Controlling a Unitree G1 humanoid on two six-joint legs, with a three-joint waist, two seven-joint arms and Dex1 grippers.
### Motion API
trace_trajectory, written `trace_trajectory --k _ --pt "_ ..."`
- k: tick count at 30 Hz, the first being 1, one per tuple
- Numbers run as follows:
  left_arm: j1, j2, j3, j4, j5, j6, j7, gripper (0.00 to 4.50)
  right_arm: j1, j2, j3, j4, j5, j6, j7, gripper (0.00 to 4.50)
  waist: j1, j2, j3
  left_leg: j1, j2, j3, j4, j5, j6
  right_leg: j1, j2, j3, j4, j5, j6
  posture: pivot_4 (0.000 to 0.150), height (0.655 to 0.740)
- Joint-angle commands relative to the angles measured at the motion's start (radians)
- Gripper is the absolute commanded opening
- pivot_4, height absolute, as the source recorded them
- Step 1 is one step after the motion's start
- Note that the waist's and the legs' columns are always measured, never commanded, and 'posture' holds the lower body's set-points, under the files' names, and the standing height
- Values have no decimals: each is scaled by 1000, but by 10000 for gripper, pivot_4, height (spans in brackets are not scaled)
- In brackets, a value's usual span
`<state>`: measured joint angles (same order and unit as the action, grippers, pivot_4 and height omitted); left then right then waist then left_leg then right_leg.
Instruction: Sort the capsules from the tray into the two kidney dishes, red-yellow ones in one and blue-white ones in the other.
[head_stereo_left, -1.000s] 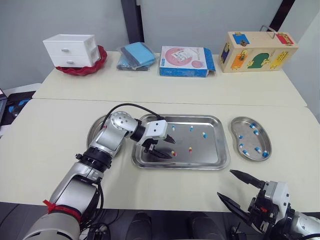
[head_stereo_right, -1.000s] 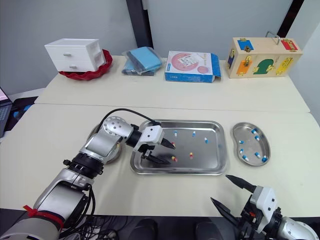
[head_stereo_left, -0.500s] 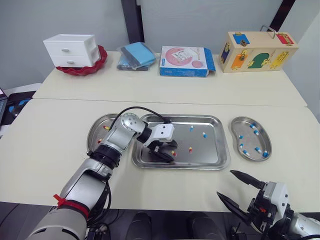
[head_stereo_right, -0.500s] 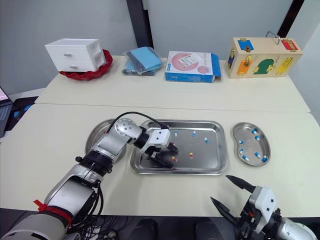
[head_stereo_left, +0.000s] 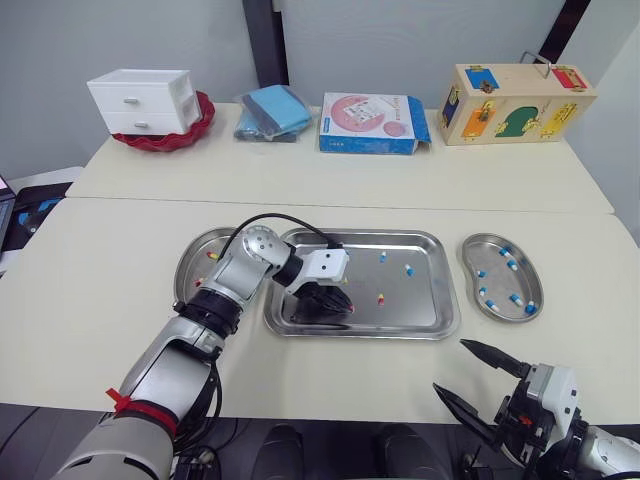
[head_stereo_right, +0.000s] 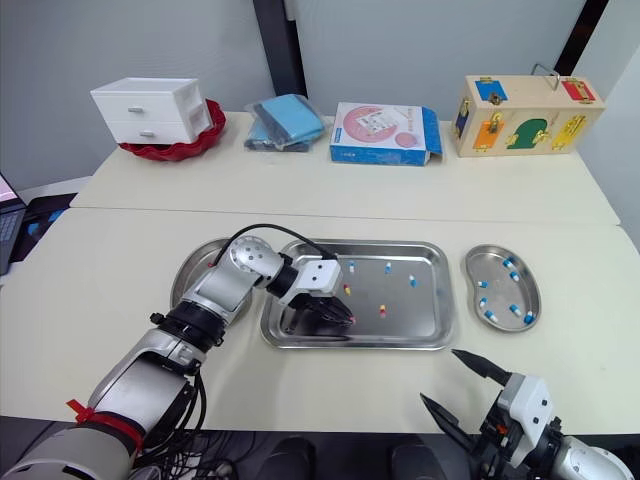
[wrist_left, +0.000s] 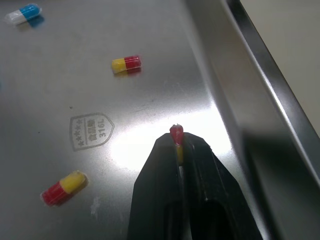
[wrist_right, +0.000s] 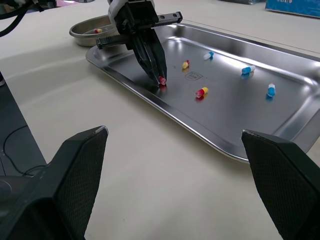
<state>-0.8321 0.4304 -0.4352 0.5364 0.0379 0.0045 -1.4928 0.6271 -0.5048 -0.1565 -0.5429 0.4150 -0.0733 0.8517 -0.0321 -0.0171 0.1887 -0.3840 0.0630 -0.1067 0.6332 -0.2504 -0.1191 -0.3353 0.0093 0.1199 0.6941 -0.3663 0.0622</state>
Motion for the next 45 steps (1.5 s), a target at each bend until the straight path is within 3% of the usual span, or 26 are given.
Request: trace_trajectory --k 1,5,11,20,24,28,45 --pt "20 11 12 -62 -13 9 1 144 0 -13 -4 -36 9 -8 2 45000 0 0 0 0 0 0 0 0 0 0 0 0 0 0 0 1500 7400" --pt "50 57 71 -193 -58 90 14 144 0 -35 3 -42 14 -12 30 45000 -1 0 0 0 0 0 0 0 0 0 0 0 0 0 0 1500 7400" --pt "172 219 179 -459 -118 254 62 144 -18 -106 -13 -18 43 -25 123 45000 -3 0 0 1 1 0 0 0 0 0 0 1 1 0 0 1500 7400" --pt "386 422 471 -727 -202 549 267 144 -133 -185 -16 78 99 -12 246 45000 1 0 0 1 1 -1 2 0 0 1 0 0 2 0 0 1500 7400" --pt "469 446 637 -751 -237 650 387 144 -189 -184 2 107 101 -7 267 45000 1 0 0 0 1 -1 2 0 0 1 0 0 2 0 0 1500 7400" --pt "551 474 714 -729 -240 650 450 144 -219 -176 15 120 103 3 270 45000 1 0 0 0 1 -1 2 0 0 0 0 0 2 0 0 1500 7400" --pt "542 488 662 -590 -248 581 537 144 -248 -135 38 134 85 -11 256 45000 2 0 0 0 1 -1 2 0 0 0 0 -1 2 0 0 1500 7400"
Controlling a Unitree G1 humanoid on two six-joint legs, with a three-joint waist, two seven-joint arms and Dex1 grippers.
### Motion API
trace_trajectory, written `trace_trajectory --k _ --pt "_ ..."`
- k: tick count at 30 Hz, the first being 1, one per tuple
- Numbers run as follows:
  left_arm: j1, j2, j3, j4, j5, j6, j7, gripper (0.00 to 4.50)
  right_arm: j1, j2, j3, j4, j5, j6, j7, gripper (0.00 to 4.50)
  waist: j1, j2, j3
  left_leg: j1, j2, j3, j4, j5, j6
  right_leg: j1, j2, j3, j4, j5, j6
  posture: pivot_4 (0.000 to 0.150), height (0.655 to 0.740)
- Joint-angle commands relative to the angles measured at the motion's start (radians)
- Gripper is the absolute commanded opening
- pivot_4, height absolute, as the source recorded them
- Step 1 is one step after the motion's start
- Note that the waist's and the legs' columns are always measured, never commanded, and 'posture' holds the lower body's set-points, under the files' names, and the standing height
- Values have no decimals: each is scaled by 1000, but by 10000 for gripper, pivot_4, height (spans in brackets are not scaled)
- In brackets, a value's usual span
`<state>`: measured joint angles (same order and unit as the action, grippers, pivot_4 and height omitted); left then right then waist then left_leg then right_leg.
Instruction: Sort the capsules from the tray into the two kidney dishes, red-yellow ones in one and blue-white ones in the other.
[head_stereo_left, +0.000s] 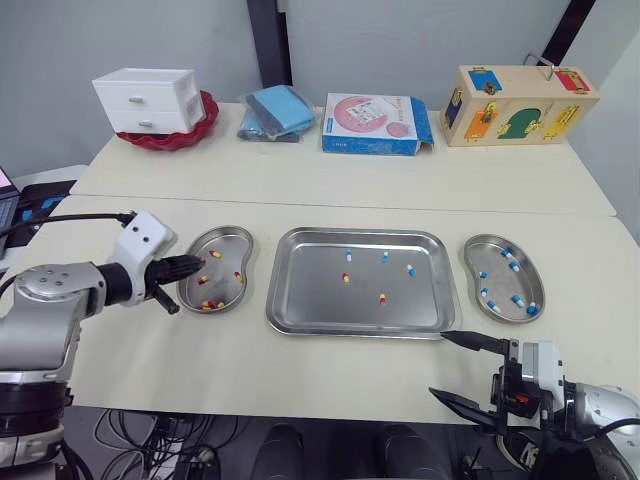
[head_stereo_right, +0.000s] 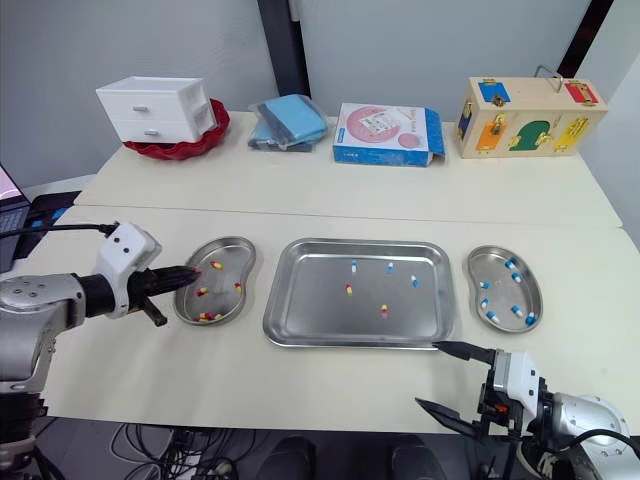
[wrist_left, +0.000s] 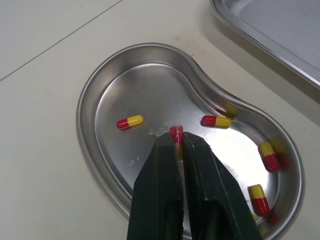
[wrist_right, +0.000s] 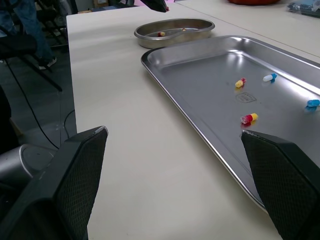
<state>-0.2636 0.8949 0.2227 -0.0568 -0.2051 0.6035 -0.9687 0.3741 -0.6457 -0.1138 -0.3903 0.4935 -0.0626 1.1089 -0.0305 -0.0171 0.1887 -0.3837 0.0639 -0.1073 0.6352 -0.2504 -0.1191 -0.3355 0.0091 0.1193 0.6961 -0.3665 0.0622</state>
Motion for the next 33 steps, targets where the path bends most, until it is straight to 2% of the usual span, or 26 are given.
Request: trace_trajectory --k 1,12,16,18,26,27,33 --pt "-28 25 1 6 -4 -20 12 144 5 7 -5 -18 6 -22 -2 45000 -1 0 0 0 0 0 0 0 0 0 0 0 0 0 0 1500 7400" --pt "-48 32 -29 27 -8 -18 2 144 12 8 -9 -16 3 -30 -8 45000 -1 0 0 0 0 0 0 0 0 0 0 0 0 0 0 1500 7400" --pt "-48 34 -34 29 -4 -20 -2 10544 11 11 -6 -19 1 -30 -15 45000 -1 0 0 0 0 0 0 0 0 0 0 0 0 0 0 1500 7400" --pt "-47 34 -35 28 -6 -20 -2 18002 11 12 -5 -19 1 -30 -16 45000 -1 0 0 0 0 0 0 0 0 0 0 0 0 0 0 1500 7400" --pt "-51 27 -37 24 -13 -17 2 42658 11 9 -8 -16 3 -33 -16 45000 -1 0 0 0 0 0 0 0 0 0 0 0 0 0 0 1500 7400" --pt "-51 27 -38 23 -13 -16 2 44735 12 9 -9 -16 3 -33 -16 45000 -1 0 0 0 0 0 0 0 0 0 0 0 0 0 0 1500 7400" --pt "-50 30 -38 24 -17 -16 2 44735 20 8 -14 -23 5 -32 -18 45000 -1 0 0 0 0 0 0 0 0 0 0 0 0 0 0 1500 7400"
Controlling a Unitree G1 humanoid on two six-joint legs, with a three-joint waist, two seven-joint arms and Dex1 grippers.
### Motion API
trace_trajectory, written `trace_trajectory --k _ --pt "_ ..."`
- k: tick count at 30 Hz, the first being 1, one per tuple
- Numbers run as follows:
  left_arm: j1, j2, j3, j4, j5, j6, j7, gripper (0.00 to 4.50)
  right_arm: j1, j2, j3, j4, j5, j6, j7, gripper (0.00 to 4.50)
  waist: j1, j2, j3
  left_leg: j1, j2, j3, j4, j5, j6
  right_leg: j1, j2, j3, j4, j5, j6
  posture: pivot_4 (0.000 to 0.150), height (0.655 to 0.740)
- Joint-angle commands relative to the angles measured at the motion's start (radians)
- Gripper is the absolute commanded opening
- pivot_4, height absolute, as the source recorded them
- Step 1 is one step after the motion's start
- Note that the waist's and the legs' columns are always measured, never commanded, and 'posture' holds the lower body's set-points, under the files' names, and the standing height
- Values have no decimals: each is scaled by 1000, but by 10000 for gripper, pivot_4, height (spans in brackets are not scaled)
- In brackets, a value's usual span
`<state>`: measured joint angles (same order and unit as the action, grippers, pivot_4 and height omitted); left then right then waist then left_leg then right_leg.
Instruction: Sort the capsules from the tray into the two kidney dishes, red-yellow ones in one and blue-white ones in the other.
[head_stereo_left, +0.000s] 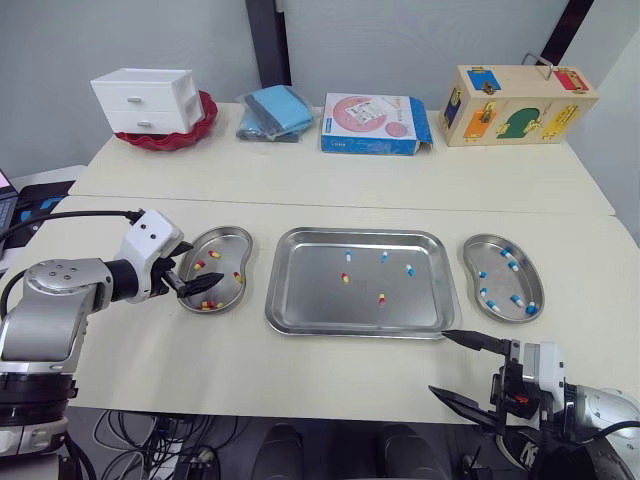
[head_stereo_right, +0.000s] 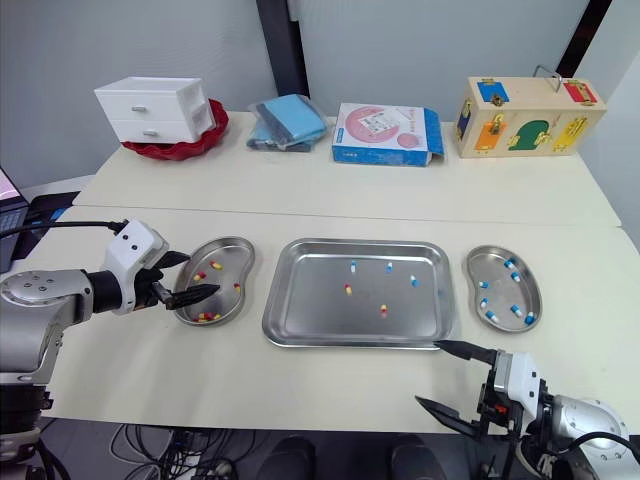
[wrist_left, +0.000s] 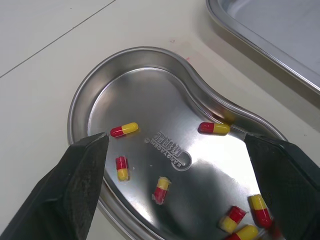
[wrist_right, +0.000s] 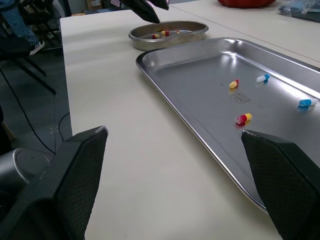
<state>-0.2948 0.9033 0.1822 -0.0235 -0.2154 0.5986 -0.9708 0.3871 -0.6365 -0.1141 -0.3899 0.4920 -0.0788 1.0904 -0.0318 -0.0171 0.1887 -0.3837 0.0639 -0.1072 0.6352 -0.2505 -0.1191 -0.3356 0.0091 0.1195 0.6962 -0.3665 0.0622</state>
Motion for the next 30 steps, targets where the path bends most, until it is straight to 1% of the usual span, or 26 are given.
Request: trace_trajectory --k 1,12,17,19,22,24,30 --pt "-18 21 3 -9 -7 -11 5 44735 8 -2 -14 -25 8 -15 0 45000 0 0 0 0 0 0 0 0 0 0 0 0 0 0 0 1500 7400" --pt "-12 15 10 -20 -23 -1 10 44735 12 -8 -24 -24 13 -8 -1 45000 0 0 0 0 0 0 0 0 0 0 0 0 0 0 0 1500 7400" --pt "15 9 67 -51 -74 42 24 44735 31 -39 -70 -25 34 18 8 45000 0 0 0 0 0 0 0 0 0 0 0 0 0 0 0 1500 7400" --pt "55 15 121 -76 -114 77 21 44735 39 -76 -113 -23 45 40 19 45000 0 0 0 0 0 0 0 0 0 0 0 0 0 0 0 1500 7400" --pt "150 45 213 -101 -144 107 8 44735 55 -168 -197 -8 62 120 41 45000 -6 0 0 0 0 2 -1 0 0 0 0 2 0 0 0 1500 7400" --pt "235 76 284 -109 -147 123 -7 44735 84 -235 -269 12 68 217 35 45000 -9 1 0 1 1 1 -1 0 0 -1 0 2 0 0 0 1500 7400" --pt "454 138 447 -88 -125 105 -49 44735 128 -327 -406 81 64 371 53 45000 -7 -1 1 1 0 2 -3 0 0 -1 0 2 -2 0 -1 1500 7400"
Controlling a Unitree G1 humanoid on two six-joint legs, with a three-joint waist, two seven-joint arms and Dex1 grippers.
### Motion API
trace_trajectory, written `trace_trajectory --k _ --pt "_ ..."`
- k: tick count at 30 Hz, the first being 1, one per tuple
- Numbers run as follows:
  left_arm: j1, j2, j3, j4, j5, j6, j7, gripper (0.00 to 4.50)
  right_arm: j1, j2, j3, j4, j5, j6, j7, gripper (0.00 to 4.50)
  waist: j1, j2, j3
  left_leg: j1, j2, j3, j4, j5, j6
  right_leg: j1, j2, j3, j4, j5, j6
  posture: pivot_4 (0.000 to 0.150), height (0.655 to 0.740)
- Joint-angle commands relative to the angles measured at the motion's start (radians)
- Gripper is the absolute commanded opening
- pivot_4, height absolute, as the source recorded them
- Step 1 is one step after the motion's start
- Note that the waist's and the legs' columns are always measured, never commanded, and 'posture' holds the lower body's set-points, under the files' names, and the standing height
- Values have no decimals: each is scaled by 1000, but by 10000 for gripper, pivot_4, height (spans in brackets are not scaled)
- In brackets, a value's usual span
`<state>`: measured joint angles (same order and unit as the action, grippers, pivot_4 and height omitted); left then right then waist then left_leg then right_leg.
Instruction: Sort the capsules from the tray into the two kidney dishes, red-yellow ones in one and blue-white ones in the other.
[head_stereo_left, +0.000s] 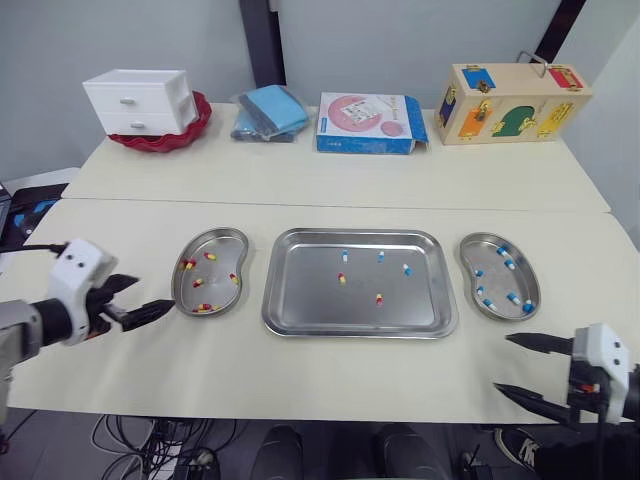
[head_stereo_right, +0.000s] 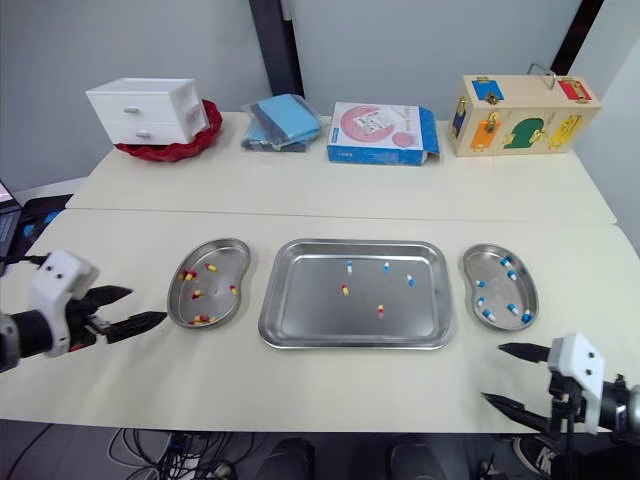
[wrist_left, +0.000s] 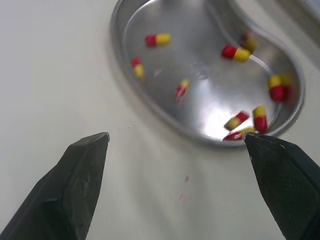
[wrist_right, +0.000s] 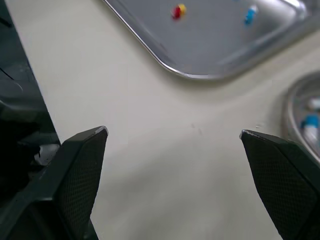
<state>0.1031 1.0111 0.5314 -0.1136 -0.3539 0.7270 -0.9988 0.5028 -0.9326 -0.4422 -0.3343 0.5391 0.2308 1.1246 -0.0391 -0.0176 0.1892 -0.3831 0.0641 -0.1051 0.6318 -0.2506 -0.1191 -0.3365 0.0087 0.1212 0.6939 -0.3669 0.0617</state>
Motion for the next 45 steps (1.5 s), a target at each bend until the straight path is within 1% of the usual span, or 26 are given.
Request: trace_trajectory --k 1,6,10,17,28,36,40,45 --pt "83 34 122 24 21 -40 -23 44735 10 -43 -96 49 13 83 25 45000 0 0 0 0 0 0 0 0 0 0 0 0 0 0 0 1500 7400" --pt "166 35 171 111 56 -113 -22 44735 -55 -98 -116 223 -44 72 70 45000 0 -2 0 1 0 1 -1 0 0 0 0 1 -2 0 0 1500 7400" --pt "187 19 176 116 52 -128 -10 44735 -123 -116 -96 297 -69 55 100 45000 -1 -1 0 0 0 2 -2 0 0 0 0 1 -4 0 0 1500 7400" --pt "208 -6 176 120 50 -146 9 44735 -154 -110 -90 315 -95 45 124 45000 -3 -1 0 0 0 2 -3 0 0 0 -1 1 -5 0 0 1500 7400" --pt "226 -12 180 107 40 -151 12 44735 -188 -108 -77 356 -123 17 152 45000 -5 -1 0 0 0 2 -3 0 0 0 -1 1 -5 0 0 1500 7400" --pt "204 4 164 116 37 -166 3 44735 -169 -83 -88 336 -114 -4 158 45000 -5 -1 0 0 0 2 -3 0 0 0 -1 1 -5 0 0 1500 7400" --pt "176 15 134 64 19 -149 -16 44735 -127 -34 -99 257 -85 -27 176 45000 -4 -1 0 0 0 2 -3 0 0 0 -1 0 -5 0 0 1500 7400" --pt "105 10 62 -46 -30 -118 -34 44735 -55 74 -78 85 -32 -80 181 45000 0 -1 0 0 0 1 -3 0 0 1 -1 0 -5 0 0 1500 7400"
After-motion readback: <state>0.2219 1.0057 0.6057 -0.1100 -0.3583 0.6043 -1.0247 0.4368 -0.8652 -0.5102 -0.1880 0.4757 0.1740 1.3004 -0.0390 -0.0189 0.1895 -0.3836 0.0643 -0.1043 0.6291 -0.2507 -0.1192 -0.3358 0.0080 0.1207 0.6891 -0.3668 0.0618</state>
